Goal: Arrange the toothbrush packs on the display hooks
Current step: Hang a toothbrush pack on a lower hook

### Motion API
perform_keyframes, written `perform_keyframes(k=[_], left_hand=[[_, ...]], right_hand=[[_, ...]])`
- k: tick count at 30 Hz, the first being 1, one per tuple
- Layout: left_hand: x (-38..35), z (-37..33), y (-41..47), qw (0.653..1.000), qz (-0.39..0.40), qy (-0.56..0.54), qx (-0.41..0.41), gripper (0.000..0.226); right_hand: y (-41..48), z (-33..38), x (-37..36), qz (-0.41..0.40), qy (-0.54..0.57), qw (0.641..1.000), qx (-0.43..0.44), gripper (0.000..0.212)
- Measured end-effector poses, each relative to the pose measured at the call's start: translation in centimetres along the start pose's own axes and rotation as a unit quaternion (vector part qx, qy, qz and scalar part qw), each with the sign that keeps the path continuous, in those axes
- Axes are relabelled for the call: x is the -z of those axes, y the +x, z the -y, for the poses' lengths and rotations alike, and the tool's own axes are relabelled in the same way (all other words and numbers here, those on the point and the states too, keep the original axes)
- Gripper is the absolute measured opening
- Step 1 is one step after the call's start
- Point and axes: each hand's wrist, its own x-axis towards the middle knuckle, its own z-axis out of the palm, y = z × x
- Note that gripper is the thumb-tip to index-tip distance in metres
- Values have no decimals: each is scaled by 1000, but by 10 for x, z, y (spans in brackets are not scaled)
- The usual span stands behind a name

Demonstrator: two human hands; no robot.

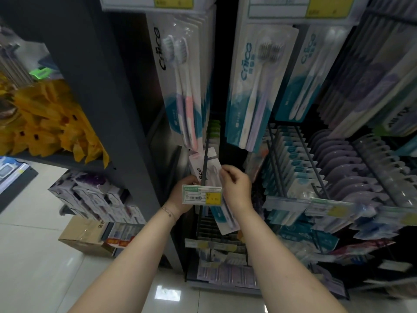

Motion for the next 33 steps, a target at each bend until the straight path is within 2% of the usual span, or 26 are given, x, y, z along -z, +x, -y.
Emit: perform_keyframes(k=[5, 7, 11, 15, 18, 24, 29, 33], left_hand=[[-2, -4, 3, 996, 6, -75, 45, 26], [-3, -6, 1, 996, 6, -75, 49, 25], [1, -5, -1, 1000, 12, -15, 24, 6], [-1, -11, -8, 996, 20, -77, 45, 7], [-4, -15, -15, 997, 39, -56, 29, 3], [-4, -13, -26, 995, 73, -51, 45, 18], [-5, -3, -31, 992, 57, -73, 90, 4], [-3, 6, -35, 988, 39, -84, 120, 12]], right_hand=[[0, 9, 1, -11, -33, 999, 14, 21], [-1, 10, 1, -4, -39, 999, 12, 22], [-5, 12, 1, 6, -42, 999, 14, 23], [-7, 18, 6, 4, -58, 998, 28, 27], [-5, 23, 10, 11, -91, 995, 32, 28], [-4, 28, 9, 50, -189, 979, 59, 24], [-15, 18, 4, 100, -205, 973, 26, 26], [-24, 15, 6, 138, -217, 966, 23, 33]])
